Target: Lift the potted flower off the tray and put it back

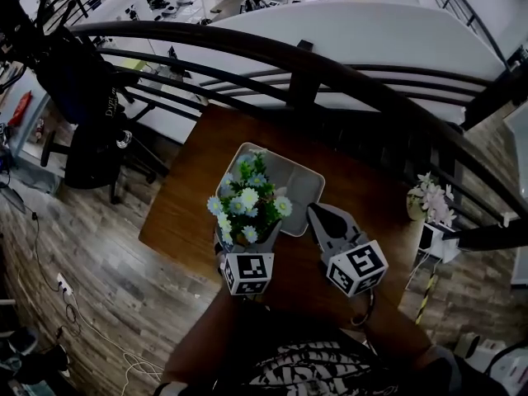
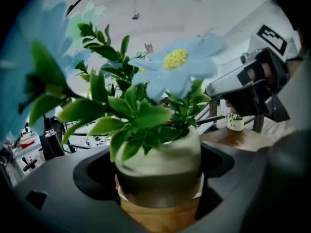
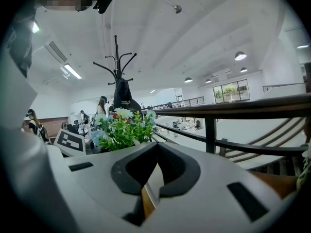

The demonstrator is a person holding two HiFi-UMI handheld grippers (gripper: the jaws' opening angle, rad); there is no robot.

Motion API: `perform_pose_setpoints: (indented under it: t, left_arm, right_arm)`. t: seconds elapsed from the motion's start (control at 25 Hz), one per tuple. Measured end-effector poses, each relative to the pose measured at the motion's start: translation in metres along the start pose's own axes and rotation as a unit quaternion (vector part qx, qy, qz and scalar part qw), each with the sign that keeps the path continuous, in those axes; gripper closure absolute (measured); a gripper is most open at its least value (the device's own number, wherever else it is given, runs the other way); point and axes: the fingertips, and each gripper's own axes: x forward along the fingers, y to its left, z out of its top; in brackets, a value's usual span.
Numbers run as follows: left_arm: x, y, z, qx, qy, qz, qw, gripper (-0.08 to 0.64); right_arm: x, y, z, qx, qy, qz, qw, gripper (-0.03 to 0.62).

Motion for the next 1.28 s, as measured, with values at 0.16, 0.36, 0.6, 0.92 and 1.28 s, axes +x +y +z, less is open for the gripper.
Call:
perform_pose_setpoints:
  t: [0.16,0.36,0.6,0.92,1.28]
  left_arm:
    - [0.006,0.000,-0.006,-0.002,-0.003,0.004,1.0000,0.037]
    - [0.005,0.011,-0.041,0.010,0.005,0.018,0.9998,0.037]
    - [-0.010,0.020,-0.099,0.011,0.026,0.027,0.9993,0.037]
    - [-0.016,0.032,-0.142,0.000,0.036,0.027,0.9990,0.037]
    - [-0.001,0.036,-0.172,-0.013,0.042,0.031,0.9985,0.037]
  right_arm:
    - [0.001,-0.006,-0.001,0.002,0.002,-0.002,1.000,0.594]
    - [0.004,-0.009,-0.007,0.004,0.009,-0.001,1.000,0.594]
    - [0.005,-0.008,-0.022,0.006,0.026,-0.001,1.000,0.594]
    - [0.021,0.015,-0.032,-0.005,0.047,0.010,0.999,0.594]
    - [0.039,0.033,-0.046,-0.013,0.069,0.028,0.997,0.594]
